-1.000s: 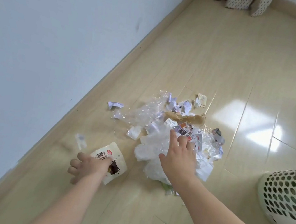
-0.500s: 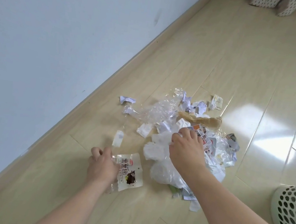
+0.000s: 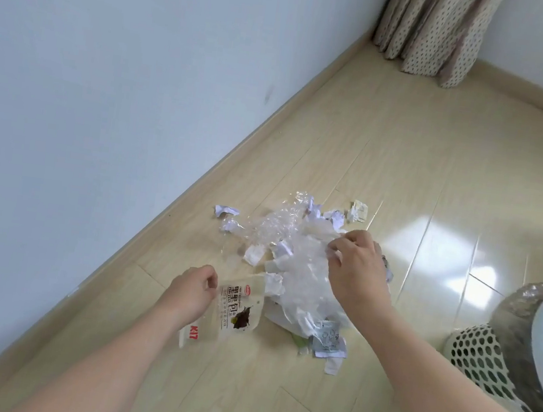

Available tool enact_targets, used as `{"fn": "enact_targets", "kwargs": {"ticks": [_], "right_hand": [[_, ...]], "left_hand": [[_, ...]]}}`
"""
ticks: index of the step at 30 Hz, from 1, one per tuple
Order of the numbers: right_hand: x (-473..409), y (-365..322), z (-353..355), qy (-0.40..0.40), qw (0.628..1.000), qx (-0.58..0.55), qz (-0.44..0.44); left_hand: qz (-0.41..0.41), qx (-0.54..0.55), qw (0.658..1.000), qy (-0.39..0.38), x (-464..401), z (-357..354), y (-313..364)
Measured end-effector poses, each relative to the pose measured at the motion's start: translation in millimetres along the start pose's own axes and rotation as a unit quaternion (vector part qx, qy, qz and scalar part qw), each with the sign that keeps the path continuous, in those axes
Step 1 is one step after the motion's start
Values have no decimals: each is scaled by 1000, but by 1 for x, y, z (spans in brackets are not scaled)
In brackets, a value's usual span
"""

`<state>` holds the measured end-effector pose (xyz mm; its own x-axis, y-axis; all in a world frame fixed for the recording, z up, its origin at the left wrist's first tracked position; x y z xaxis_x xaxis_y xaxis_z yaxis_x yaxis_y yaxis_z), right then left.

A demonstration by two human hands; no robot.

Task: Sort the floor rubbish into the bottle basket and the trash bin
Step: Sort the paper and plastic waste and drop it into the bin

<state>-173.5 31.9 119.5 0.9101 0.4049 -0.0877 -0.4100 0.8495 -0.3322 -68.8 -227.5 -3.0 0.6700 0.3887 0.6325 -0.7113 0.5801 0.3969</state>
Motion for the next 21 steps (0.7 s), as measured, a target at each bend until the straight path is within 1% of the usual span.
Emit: {"fn": "enact_targets", "kwargs": {"ticks": [2,3,8,13,17,19,21], "right_hand": [[7,-1,26,16,998,-57,-33],[11,-3,42,28,997,-64,-41],[38,-10,118,87,992,-71,-63],[87,-5,196,151,980,-80,-104],[146,19,251,174,966,-90,-169],[178,36,274,175,959,-98,-201],[219,58,299,180,957,-71,-218]], "left_hand": [[-18,26,999,10,18,19,16],[-25,41,999,16,28,29,23],[-67,113,990,43,76,77,64],[-135,165,976,55,139,108,126],[-205,158,965,45,205,106,190],[-239,144,960,30,237,93,223],[-276,128,952,9,276,71,258]]}}
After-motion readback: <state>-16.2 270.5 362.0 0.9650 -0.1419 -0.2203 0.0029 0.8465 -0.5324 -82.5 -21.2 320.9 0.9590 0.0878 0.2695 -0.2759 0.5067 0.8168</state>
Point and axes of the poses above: each hand's wrist, its own x-axis away from the middle knuckle, its own z-axis out of the back of the hand, y = z × x, the point moved 9 cm from there along -x, towards the middle knuckle, and after that the axes turned 14 degrees about z, right-handed, at the moved point
